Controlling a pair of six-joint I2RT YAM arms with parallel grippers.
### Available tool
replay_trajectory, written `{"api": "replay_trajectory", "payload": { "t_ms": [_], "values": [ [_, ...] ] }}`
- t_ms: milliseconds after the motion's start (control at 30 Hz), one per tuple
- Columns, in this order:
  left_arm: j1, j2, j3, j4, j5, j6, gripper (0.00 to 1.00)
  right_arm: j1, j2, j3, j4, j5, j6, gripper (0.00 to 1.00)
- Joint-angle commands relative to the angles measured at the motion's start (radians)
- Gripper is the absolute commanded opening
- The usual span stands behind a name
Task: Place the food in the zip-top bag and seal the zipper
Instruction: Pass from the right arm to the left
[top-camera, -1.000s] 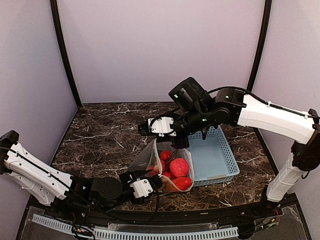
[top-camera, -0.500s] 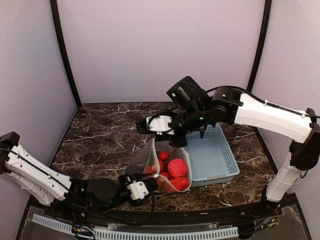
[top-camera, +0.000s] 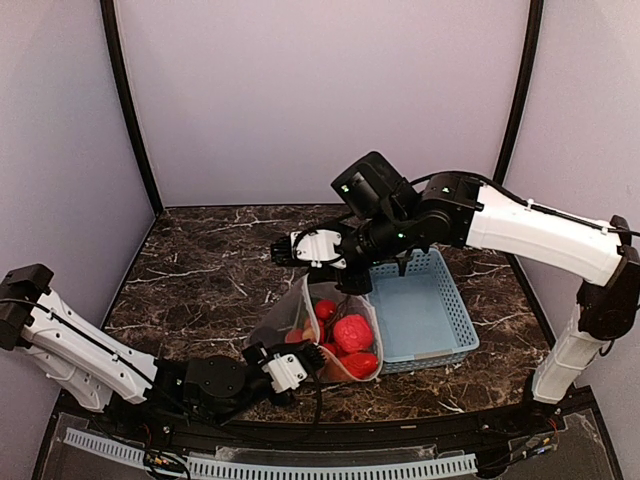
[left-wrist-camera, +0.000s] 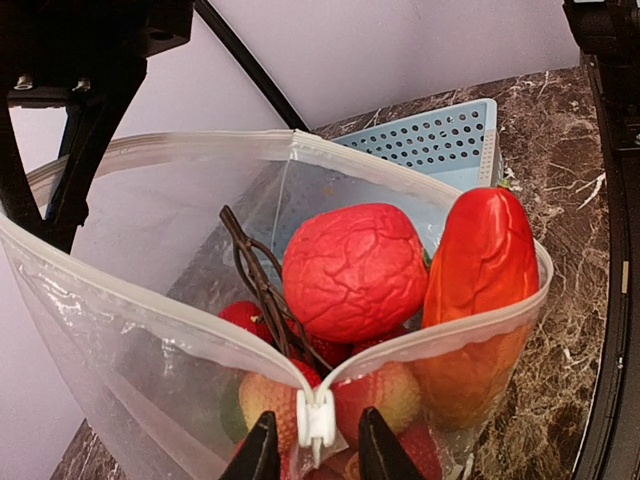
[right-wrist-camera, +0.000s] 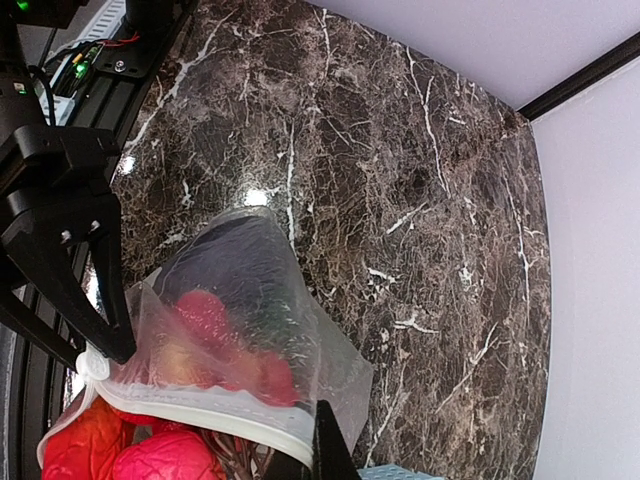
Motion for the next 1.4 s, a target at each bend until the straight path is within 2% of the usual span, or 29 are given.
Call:
{"api": "replay_trajectory", "payload": {
  "t_ms": [0,133,333,633,867,967,1033,1167,1267,1367],
  "values": [
    [0.009,0.026,0.021,0.057,-0.017,0.010,0.26,-0.008,-0.009,0.044,0.028,-0.019,0.019,0.00],
    [0.012,0.057,0.040,0.059,-0.018,0.016,0.19,-0.010,-0.007,0.044,0.027,-0.019,0.020,0.00],
    [0.017,0.049,0.029,0.060,-0.035,0.012,0.16,-0.014,-0.013,0.048,0.028,-0.025,0.024,0.00],
    [0.026,0.019,0.004,0.062,-0.022,-0.002,0.03,-0.024,-0.013,0.049,0.027,-0.030,0.030,0.00],
    [0.030,-0.019,-0.010,0.084,-0.016,0.007,0.01,-0.027,-0.007,0.038,0.014,-0.032,0.033,0.00],
    [0.041,-0.070,-0.007,0.052,0.001,0.000,0.01,-0.031,-0.003,0.035,-0.001,-0.027,0.039,0.11],
    [0.053,-0.109,-0.003,0.016,0.015,-0.023,0.01,-0.036,-0.007,0.039,-0.016,-0.023,0.049,0.25],
    [0.094,-0.200,0.018,-0.097,0.062,-0.097,0.01,-0.043,-0.040,0.079,-0.060,-0.028,0.071,0.45],
    [0.132,-0.261,0.038,-0.185,0.097,-0.140,0.01,-0.043,-0.081,0.087,-0.075,-0.048,0.084,0.48],
    [0.151,-0.293,0.049,-0.235,0.116,-0.175,0.01,-0.044,-0.100,0.080,-0.103,-0.098,0.100,0.47]
  ]
}}
